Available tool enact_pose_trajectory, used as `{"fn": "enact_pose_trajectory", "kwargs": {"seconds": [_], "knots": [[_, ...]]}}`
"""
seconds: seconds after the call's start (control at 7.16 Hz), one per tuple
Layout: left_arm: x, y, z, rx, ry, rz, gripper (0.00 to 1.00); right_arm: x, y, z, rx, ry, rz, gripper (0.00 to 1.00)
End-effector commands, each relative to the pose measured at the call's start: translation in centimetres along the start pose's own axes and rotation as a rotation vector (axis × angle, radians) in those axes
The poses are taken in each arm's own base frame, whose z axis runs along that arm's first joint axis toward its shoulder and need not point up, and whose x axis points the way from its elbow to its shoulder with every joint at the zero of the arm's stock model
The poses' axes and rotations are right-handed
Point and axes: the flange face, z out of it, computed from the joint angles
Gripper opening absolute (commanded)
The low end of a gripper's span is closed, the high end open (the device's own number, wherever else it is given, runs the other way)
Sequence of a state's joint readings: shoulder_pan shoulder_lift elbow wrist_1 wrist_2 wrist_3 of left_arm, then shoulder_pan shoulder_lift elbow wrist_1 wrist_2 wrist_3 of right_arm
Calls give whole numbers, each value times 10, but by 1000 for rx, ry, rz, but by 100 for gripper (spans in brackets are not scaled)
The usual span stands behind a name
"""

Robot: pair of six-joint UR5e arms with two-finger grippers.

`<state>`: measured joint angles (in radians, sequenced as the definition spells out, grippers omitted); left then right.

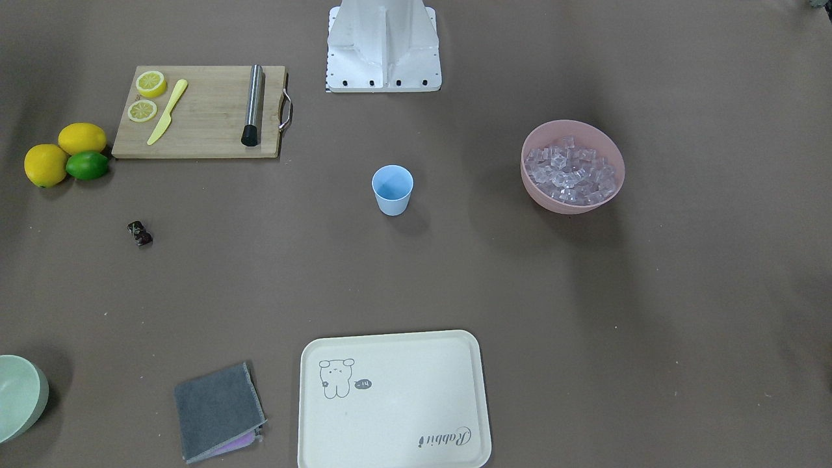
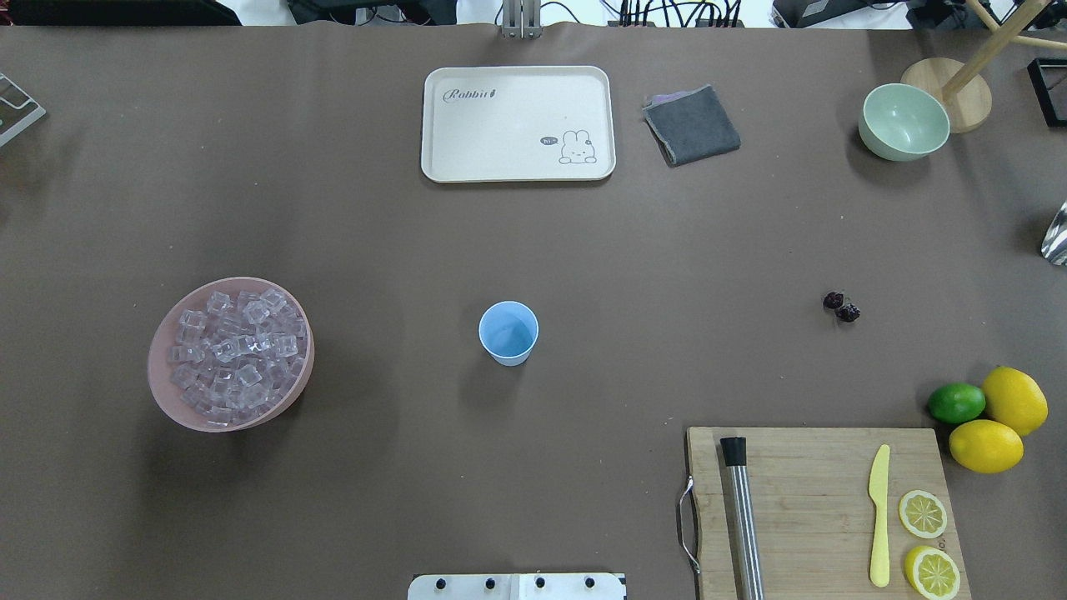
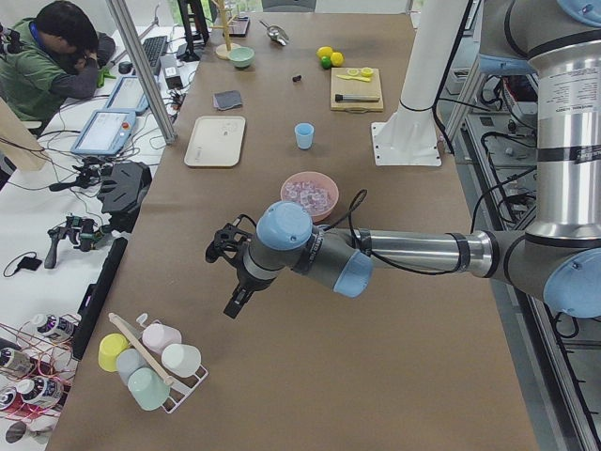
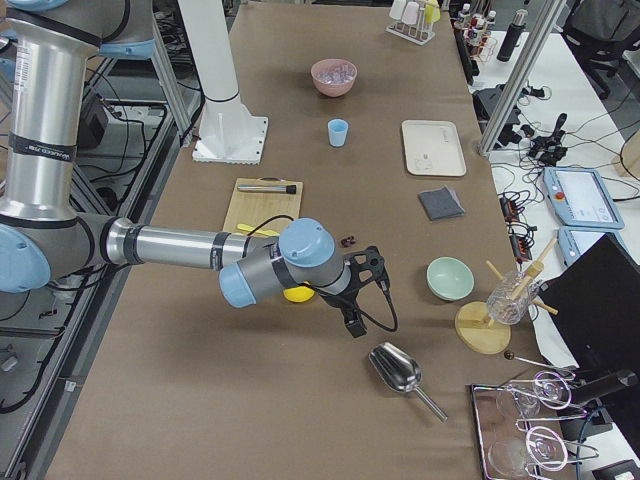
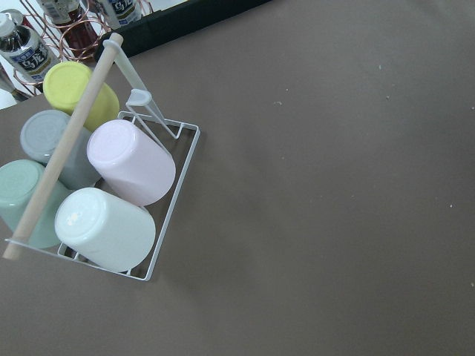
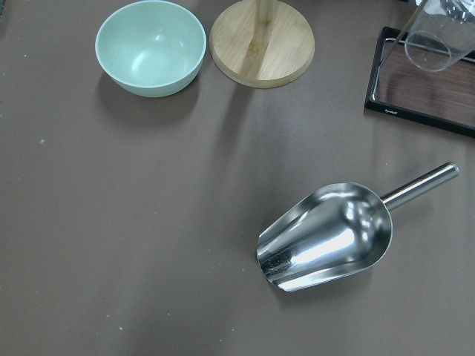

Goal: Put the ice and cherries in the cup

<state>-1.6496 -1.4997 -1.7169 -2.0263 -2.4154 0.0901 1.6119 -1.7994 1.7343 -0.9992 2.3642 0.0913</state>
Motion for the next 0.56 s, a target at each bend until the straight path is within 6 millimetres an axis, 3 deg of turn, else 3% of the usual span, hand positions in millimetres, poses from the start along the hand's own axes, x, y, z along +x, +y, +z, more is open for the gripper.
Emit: {"fn": "enact_pose_trajectory", "kwargs": {"seconds": [0.0,0.14,0.28,0.42], "knots": [[53,-54,12,16,64,-77,98,-21,-17,-7,35,-77,199,100],[107,-71,12,13,105,-280,98,-38,-29,-2,24,-93,178,100],[152,-78,20,-16,158,-308,98,-64,-56,6,-13,-97,200,100],[178,-82,23,-25,184,-333,98,-92,-68,19,-51,-118,160,100]]}}
